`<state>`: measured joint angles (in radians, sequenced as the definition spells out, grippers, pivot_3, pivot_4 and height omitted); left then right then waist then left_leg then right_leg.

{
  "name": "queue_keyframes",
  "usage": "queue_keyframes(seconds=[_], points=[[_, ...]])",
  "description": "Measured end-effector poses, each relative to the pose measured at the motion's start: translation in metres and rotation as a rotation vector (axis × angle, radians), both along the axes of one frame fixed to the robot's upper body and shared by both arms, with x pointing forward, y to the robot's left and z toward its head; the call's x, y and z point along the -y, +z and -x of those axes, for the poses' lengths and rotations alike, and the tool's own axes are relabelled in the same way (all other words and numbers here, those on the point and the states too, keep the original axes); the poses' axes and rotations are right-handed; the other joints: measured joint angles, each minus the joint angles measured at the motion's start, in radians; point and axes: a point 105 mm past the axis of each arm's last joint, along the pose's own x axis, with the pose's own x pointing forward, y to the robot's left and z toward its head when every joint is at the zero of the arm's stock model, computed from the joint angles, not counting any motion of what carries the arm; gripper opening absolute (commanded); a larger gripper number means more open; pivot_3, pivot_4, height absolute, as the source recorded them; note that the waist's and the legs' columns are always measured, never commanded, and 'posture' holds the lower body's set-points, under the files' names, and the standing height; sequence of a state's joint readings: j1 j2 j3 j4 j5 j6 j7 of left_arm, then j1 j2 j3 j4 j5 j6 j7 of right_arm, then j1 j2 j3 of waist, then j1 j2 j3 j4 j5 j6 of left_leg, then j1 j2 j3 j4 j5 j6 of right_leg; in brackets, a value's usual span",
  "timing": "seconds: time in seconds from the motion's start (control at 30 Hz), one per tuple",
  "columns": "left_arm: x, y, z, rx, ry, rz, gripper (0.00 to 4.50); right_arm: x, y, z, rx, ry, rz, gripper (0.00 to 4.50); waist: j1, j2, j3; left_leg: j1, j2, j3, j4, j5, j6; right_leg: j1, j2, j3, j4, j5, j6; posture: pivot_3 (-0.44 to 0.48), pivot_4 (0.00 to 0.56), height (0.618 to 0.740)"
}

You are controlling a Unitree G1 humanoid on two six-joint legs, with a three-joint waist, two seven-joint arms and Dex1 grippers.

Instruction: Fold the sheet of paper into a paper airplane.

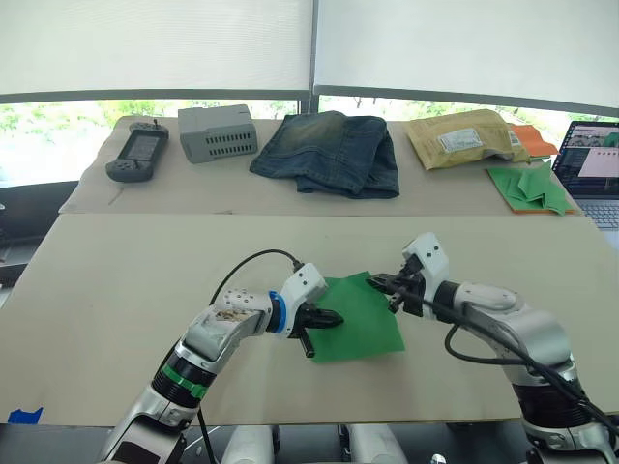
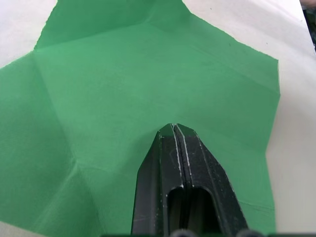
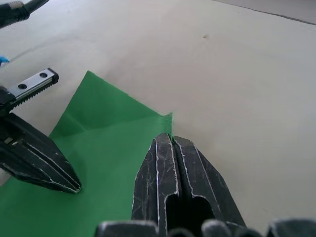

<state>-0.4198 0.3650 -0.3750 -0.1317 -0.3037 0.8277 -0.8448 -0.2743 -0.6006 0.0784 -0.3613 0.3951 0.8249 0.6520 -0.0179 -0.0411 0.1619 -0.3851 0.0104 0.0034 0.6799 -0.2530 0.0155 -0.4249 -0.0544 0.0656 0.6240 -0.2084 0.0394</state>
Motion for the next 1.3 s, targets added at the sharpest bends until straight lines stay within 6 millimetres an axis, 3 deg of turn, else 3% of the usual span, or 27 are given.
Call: queue_keyframes(seconds=[0.27,0.47,1.0,1.17,1.3], points=[[0.0,0.0,-0.001,0.002,-0.007,-0.006,0.0,-0.006,-0.006,0.005,0.286,0.195,0.343,0.03,0.0,0.0,0.0,0.0,-0.003,0.0,0.0,0.0,0.0,0.0,0.0,0.0,0.0,0.0,0.0,0.0,0.15,0.728],[0.0,0.0,-0.001,0.0,-0.013,-0.006,0.0,-0.007,-0.011,0.007,0.492,0.258,0.499,0.03,0.002,0.0,0.0,0.0,-0.003,0.001,0.0,0.0,0.0,0.0,-0.001,0.0,0.0,0.0,0.0,0.0,0.15,0.728],[0.0,0.0,-0.003,-0.007,-0.011,0.016,0.0,-0.019,-0.034,0.021,0.438,0.292,0.482,0.03,0.004,0.0,0.0,0.001,-0.003,0.0,0.0,0.0,0.0,0.0,-0.001,0.0,0.0,0.0,0.0,0.0,0.15,0.728],[0.004,0.005,-0.017,-0.013,0.058,0.057,0.0,-0.02,-0.036,0.021,0.429,0.285,0.48,0.03,0.004,0.0,0.0,0.001,-0.004,0.0,0.0,0.0,0.0,0.0,-0.001,0.0,0.0,0.0,0.0,0.0,0.15,0.728],[0.011,0.02,-0.033,0.012,0.115,0.123,0.0,-0.021,-0.036,0.021,0.429,0.282,0.476,0.03,0.003,0.0,0.0,0.001,-0.004,0.0,0.0,0.0,0.0,0.0,-0.001,0.0,0.0,0.0,0.0,0.0,0.15,0.728]])
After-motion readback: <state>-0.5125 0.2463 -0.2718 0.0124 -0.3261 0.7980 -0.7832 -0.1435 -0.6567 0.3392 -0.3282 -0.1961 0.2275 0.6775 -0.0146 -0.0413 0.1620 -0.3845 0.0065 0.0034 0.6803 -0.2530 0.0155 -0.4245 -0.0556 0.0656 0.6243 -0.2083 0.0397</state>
